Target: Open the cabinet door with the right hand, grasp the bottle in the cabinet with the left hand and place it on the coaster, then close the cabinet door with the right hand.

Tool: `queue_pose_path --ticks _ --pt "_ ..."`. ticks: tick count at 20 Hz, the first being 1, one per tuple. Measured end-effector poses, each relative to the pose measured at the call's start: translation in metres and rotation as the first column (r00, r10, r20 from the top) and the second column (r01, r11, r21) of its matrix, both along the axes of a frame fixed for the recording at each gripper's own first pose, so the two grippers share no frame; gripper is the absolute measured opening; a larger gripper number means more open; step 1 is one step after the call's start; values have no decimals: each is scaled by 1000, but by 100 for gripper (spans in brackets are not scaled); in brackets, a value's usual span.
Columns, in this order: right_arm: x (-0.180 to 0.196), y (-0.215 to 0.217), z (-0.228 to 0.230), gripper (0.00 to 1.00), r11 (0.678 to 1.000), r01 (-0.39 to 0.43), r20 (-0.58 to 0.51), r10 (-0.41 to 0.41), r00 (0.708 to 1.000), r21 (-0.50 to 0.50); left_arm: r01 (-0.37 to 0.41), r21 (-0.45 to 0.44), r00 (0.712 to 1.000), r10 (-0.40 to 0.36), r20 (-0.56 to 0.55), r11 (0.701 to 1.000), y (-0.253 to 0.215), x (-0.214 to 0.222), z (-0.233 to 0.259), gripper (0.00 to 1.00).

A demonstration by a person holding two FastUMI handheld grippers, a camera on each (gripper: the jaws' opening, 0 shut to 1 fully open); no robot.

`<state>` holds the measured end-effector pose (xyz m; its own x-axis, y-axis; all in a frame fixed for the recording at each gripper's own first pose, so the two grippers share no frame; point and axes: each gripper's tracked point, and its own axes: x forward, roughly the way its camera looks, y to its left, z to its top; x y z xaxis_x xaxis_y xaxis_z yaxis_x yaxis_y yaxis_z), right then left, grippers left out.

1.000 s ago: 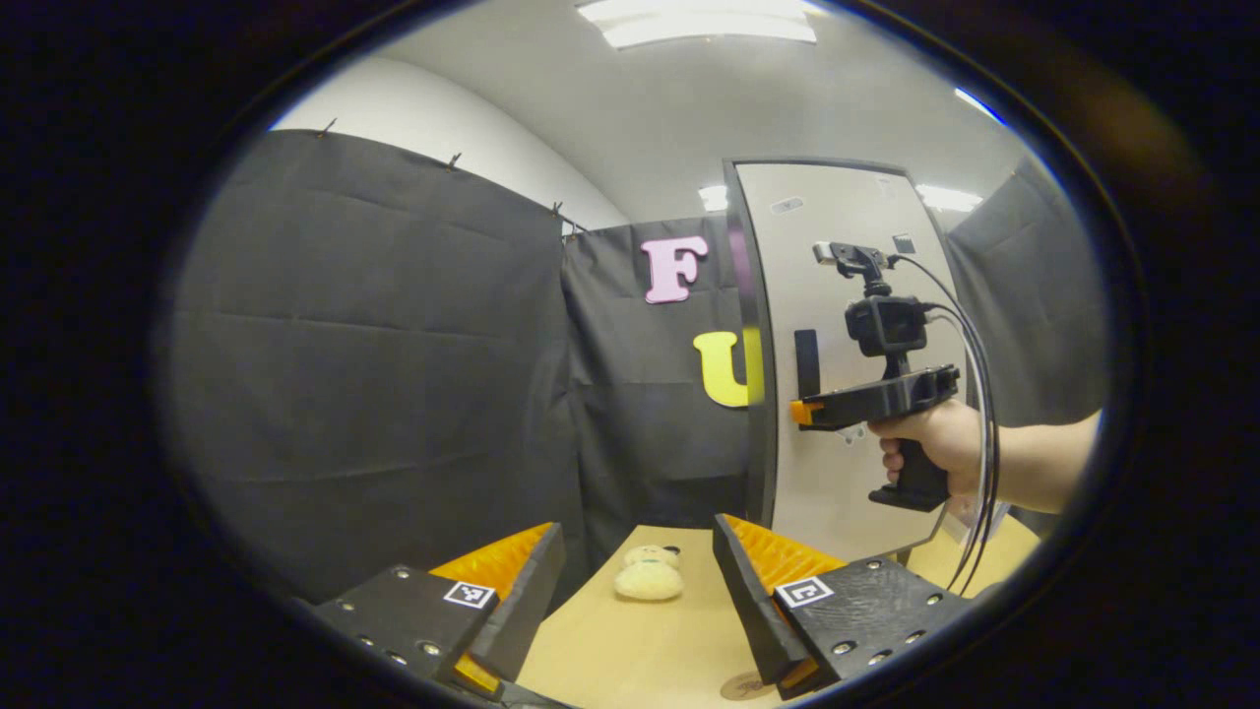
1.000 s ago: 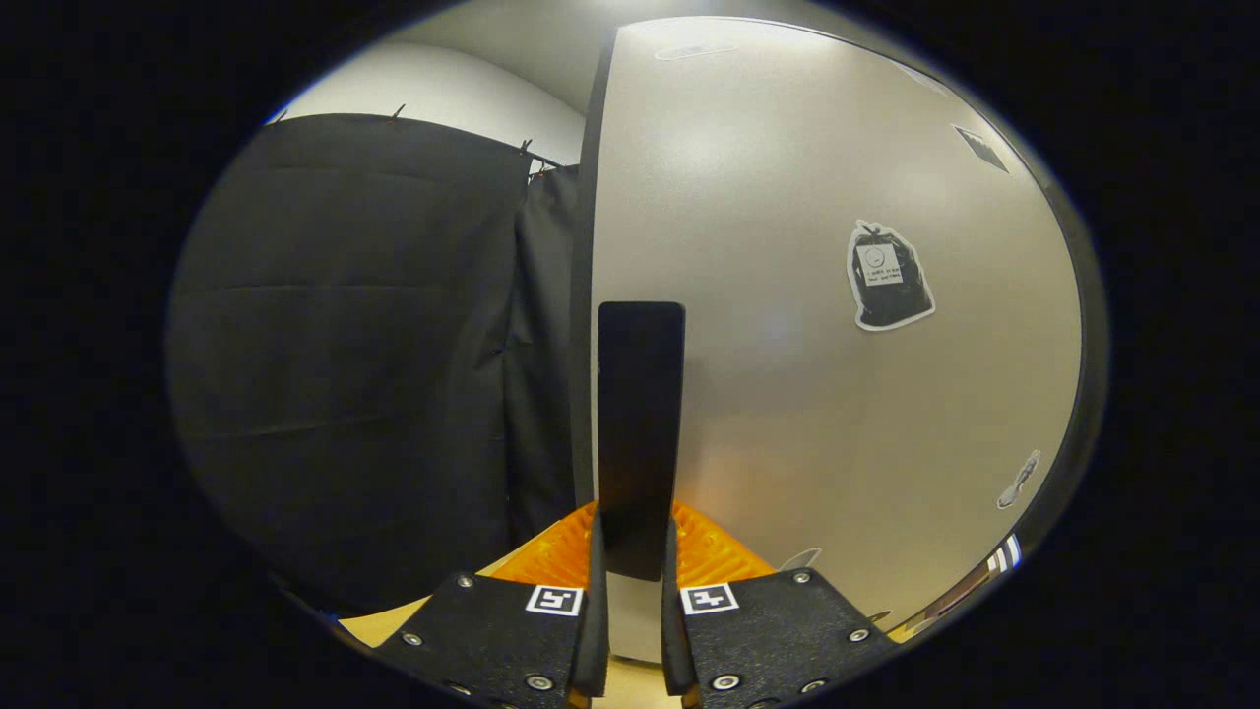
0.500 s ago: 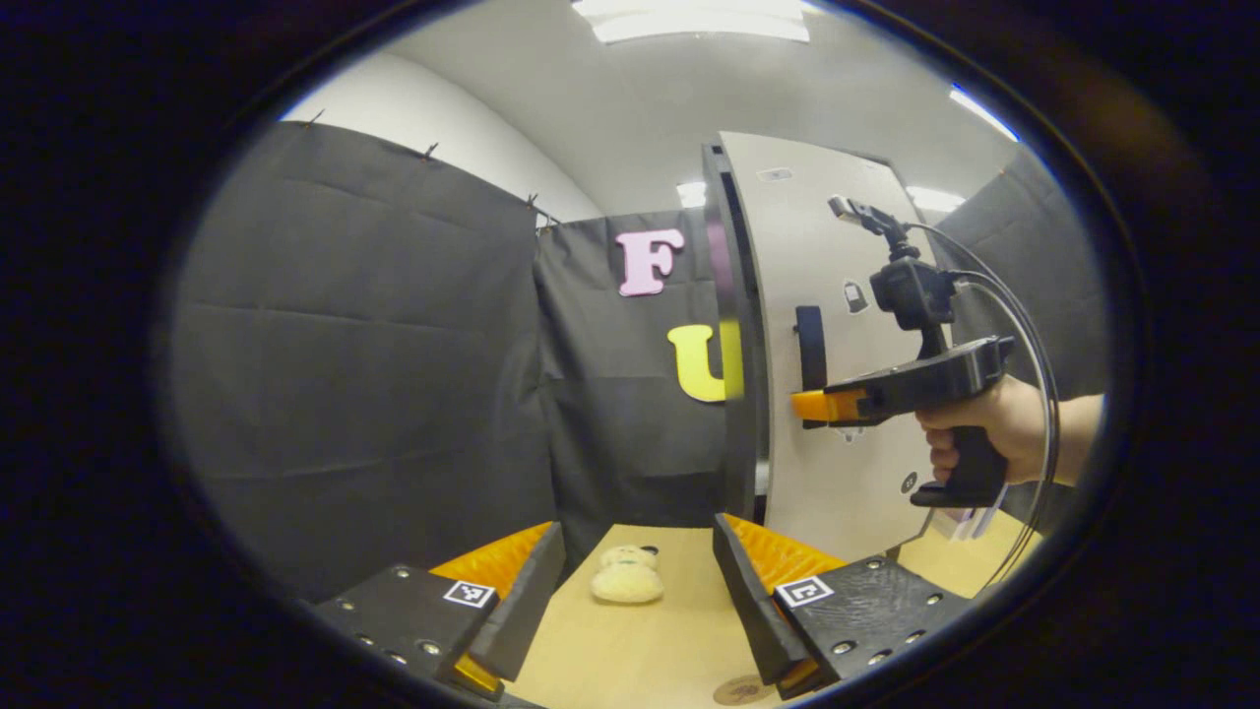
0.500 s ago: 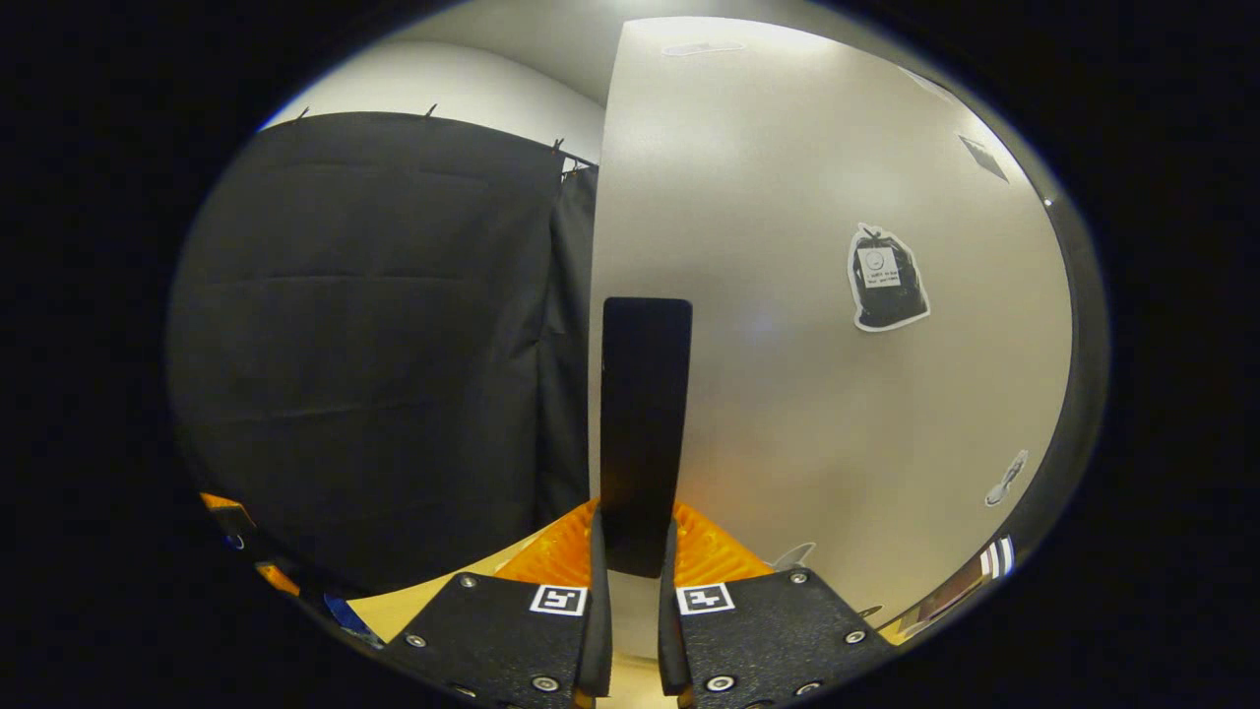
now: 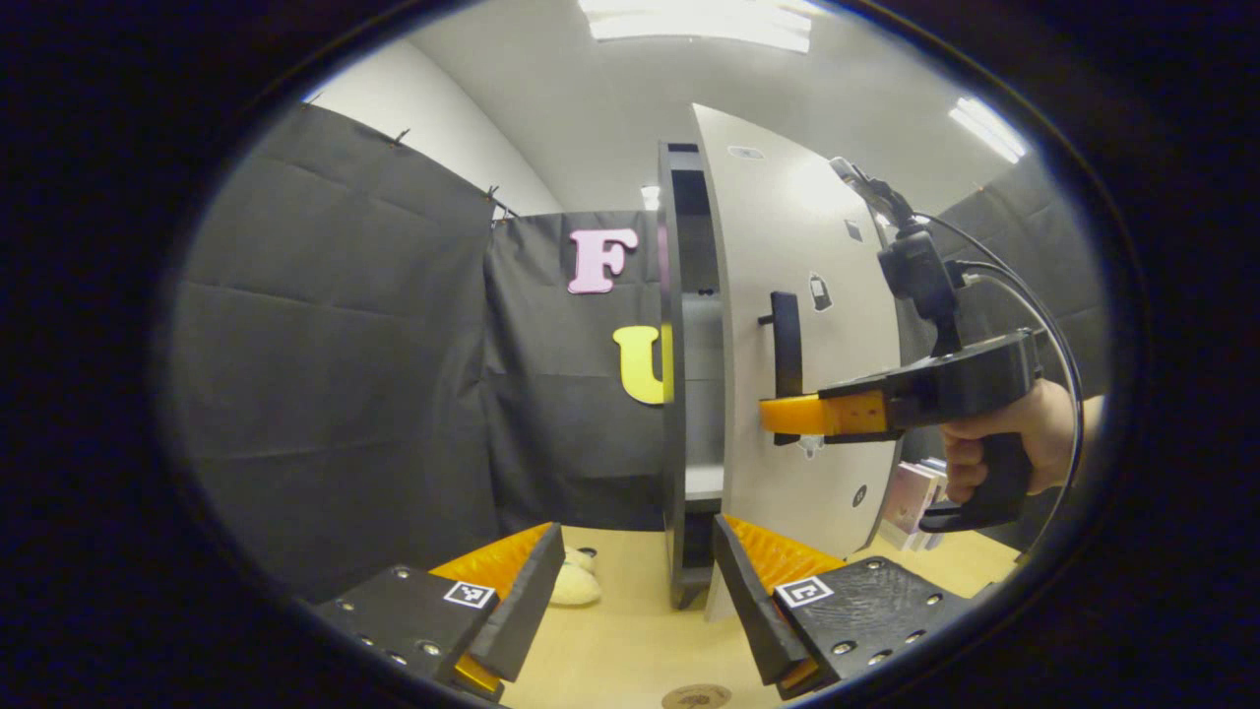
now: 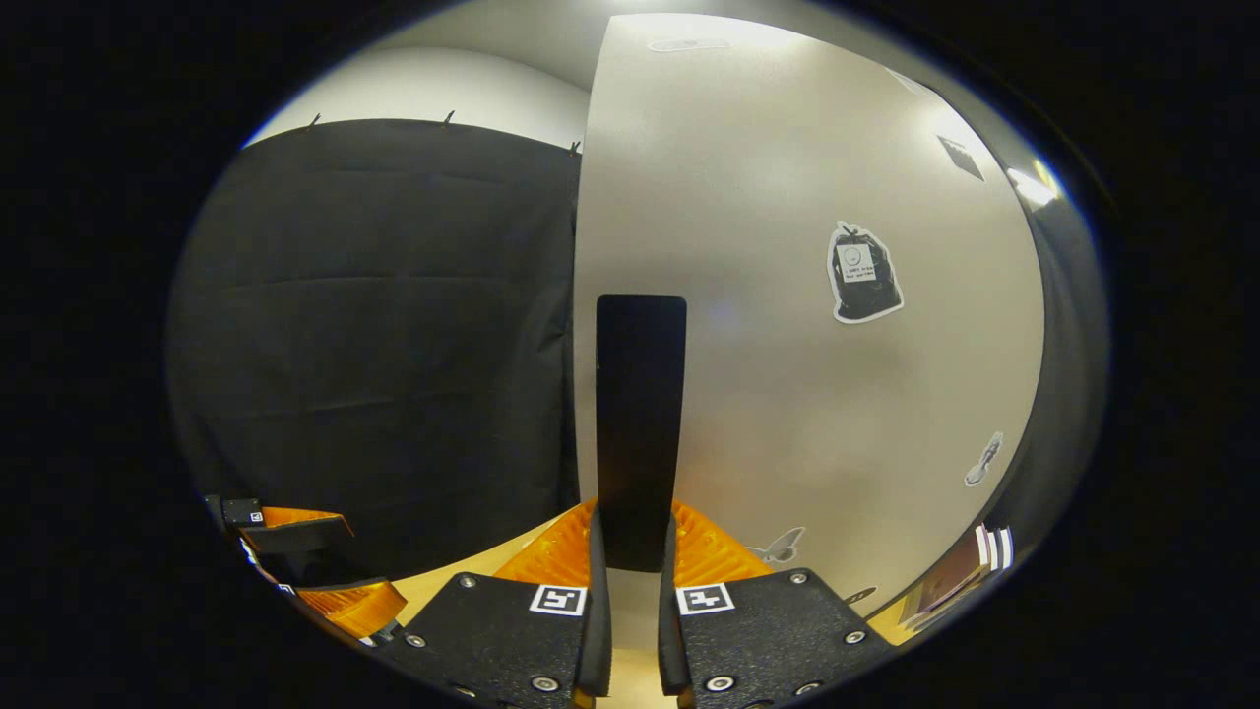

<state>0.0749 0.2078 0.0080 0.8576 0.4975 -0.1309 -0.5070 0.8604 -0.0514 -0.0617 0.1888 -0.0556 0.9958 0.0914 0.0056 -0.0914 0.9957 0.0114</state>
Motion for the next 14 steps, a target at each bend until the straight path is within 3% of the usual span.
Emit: queue_pose_path --ticks 7,8,9,14 --pt "-18 -8 0 19 999 -41 3 41 999 7 -44 21 999 44 -31 999 4 39 -7 87" --pt "-21 -10 0 19 999 -49 1 49 999 5 -47 27 998 48 -35 999 2 45 -8 91" --pt "-20 -12 -1 19 999 -54 0 54 999 8 -43 28 998 44 -43 999 -3 52 -10 87" --pt "-28 -24 -2 19 998 -53 1 53 999 20 -3 62 998 7 -64 998 -37 78 1 92"
